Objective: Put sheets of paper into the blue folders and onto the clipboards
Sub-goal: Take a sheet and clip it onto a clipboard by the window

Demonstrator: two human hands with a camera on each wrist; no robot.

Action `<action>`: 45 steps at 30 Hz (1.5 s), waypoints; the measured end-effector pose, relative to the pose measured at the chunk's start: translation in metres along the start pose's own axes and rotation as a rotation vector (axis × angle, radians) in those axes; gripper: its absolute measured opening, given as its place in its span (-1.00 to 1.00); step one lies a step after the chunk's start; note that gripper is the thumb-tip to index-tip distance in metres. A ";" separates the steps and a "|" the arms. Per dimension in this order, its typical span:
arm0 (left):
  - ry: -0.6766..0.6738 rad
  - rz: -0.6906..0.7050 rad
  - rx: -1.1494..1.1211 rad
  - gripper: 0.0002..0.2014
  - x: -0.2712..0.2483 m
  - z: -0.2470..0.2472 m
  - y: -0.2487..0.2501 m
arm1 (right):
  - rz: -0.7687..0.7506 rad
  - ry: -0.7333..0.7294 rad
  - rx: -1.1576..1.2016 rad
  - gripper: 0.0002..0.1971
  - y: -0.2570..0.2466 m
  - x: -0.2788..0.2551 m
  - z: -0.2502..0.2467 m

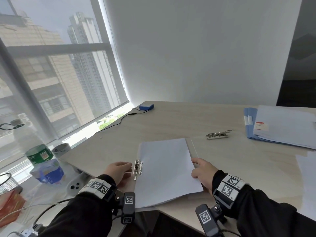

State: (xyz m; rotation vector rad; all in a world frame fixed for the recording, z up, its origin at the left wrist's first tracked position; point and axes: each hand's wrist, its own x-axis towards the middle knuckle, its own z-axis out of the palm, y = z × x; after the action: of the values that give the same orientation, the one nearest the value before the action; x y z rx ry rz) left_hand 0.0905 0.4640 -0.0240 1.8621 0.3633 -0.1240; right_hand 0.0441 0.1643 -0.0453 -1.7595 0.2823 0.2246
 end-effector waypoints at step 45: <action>-0.277 0.277 -0.037 -0.81 -0.116 0.100 0.049 | 0.045 0.160 0.362 -0.74 -0.004 -0.082 -0.057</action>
State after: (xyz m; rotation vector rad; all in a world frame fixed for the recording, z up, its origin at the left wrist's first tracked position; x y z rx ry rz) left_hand 0.0052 0.3342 0.0197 1.8106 -0.0832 -0.1821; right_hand -0.0332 0.1146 -0.0050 -1.4143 0.4498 0.0591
